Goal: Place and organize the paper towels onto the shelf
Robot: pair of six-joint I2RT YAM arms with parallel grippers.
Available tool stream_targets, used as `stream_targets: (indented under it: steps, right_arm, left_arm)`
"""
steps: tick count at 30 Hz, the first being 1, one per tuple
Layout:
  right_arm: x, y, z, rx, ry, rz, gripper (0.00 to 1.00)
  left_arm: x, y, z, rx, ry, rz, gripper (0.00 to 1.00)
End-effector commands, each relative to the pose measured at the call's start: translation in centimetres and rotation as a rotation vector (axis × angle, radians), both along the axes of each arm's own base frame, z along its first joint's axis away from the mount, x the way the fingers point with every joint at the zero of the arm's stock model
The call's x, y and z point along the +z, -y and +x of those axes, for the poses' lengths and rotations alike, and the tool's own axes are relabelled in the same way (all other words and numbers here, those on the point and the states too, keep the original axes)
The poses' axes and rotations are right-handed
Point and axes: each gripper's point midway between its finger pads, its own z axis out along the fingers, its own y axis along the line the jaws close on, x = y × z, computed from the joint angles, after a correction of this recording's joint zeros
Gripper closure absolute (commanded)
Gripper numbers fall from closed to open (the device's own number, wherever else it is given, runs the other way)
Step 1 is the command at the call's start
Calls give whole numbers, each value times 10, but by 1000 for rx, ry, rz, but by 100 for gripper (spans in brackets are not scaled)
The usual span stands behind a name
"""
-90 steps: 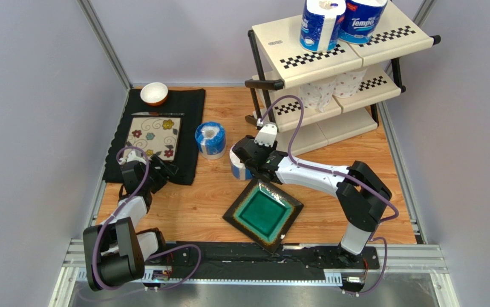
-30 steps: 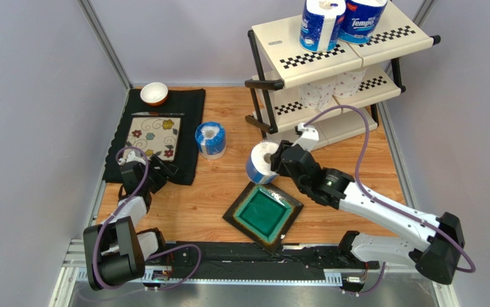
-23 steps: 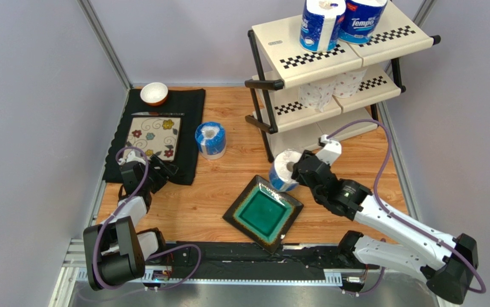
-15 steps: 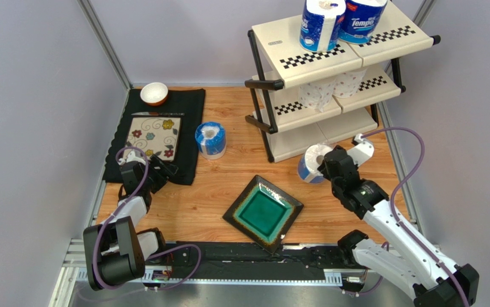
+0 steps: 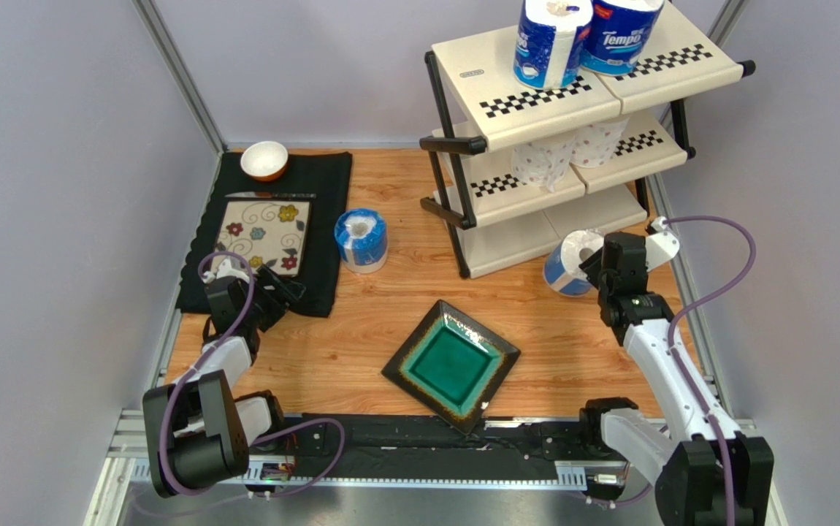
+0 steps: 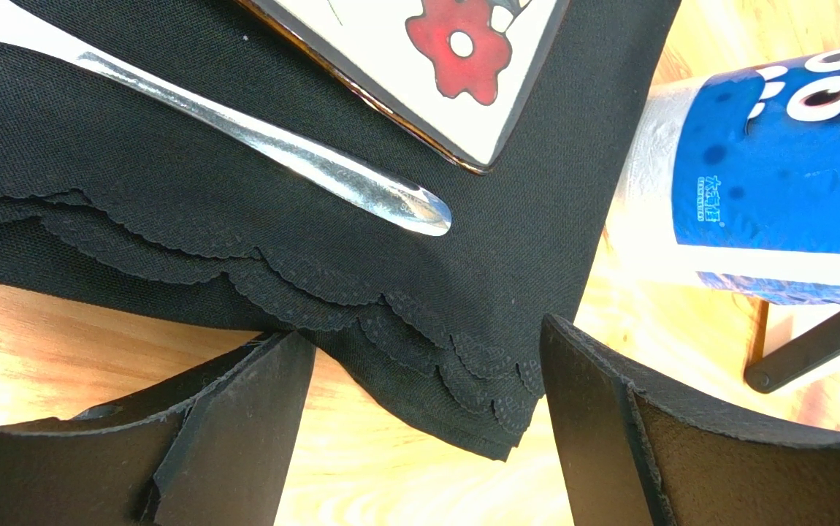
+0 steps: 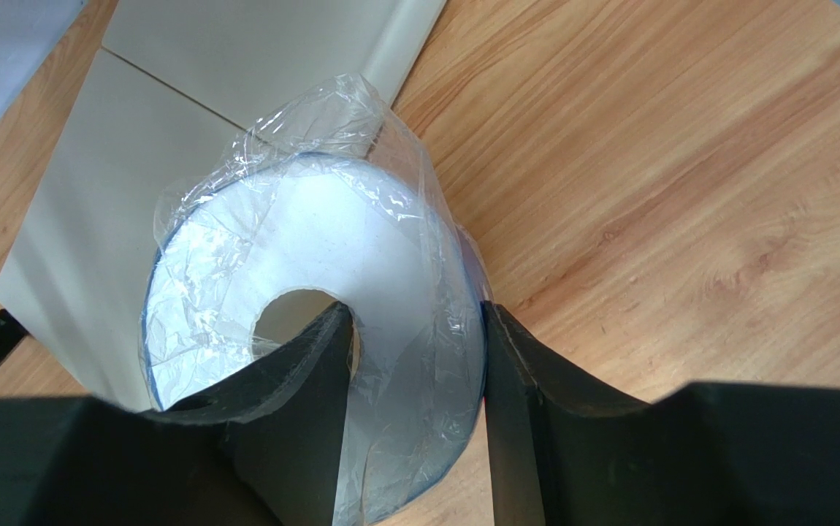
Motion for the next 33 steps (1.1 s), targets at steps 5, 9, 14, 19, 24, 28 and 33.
stream_targets:
  steps: [5, 9, 14, 19, 24, 28, 33]
  right_arm:
    - [63, 28, 62, -35, 216, -7, 71]
    - [66, 35, 77, -36, 238, 1, 72]
    - [72, 43, 100, -40, 307, 23, 72]
    - [68, 42, 116, -26, 341, 44, 71]
    - [65, 44, 129, -24, 371, 60, 69]
    - [66, 46, 132, -34, 402, 71, 69]
    - [65, 48, 138, -43, 434, 92, 69]
  left_arm:
    - [-35, 14, -34, -7, -166, -73, 15]
    - [-35, 13, -33, -5, -165, -69, 15]
    - [-36, 12, -33, -2, -171, -69, 16]
    - [-36, 12, -34, -3, -173, -68, 16]
    - [-37, 13, -35, -6, -175, -64, 16]
    - [-36, 11, -34, -3, -169, -58, 16]
    - [-37, 12, -34, -3, -174, -62, 16]
